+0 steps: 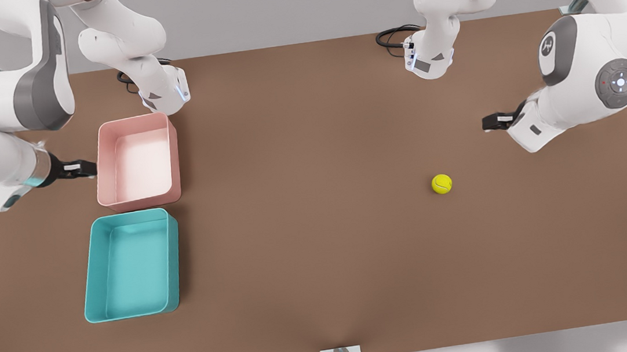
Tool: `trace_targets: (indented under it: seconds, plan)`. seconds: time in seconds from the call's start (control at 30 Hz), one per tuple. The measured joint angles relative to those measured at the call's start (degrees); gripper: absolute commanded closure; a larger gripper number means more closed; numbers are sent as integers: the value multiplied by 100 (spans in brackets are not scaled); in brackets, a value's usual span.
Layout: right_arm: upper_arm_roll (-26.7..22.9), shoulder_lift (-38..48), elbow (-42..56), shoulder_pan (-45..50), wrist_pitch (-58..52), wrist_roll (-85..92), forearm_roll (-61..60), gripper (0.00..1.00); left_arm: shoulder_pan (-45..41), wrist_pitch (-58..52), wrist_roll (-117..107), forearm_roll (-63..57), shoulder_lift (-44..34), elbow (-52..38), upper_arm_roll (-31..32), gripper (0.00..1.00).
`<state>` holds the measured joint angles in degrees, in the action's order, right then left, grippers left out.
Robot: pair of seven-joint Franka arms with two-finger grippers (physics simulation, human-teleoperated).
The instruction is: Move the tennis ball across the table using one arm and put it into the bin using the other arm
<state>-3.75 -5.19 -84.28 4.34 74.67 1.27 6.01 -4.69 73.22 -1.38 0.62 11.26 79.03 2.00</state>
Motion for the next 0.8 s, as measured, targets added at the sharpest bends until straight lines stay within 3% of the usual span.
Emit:
trace_targets:
  seconds: [0.13, 0.2, 0.3, 0.5, 0.8]
  plan:
    - [-43, -295, 82, -13, 256, 25, 11, 0, -6, 317, -291, 22, -3, 1, 1, 0]
    - [-42, -439, 117, -39, 303, 34, 12, 0, -9, 415, -361, 18, -4, 51, -7, 79]
    - [-44, -492, 128, -39, 361, 51, -11, 0, -8, 815, -64, -96, 6, 883, -19, 79]
    - [-37, -455, 78, -55, 278, 193, -45, 0, 123, 2908, 1680, -450, 391, 2762, -24, 79]
    - [-44, -468, 69, -57, 201, 372, -45, 0, 212, 4598, 4431, -1269, 967, 3415, 176, 79]
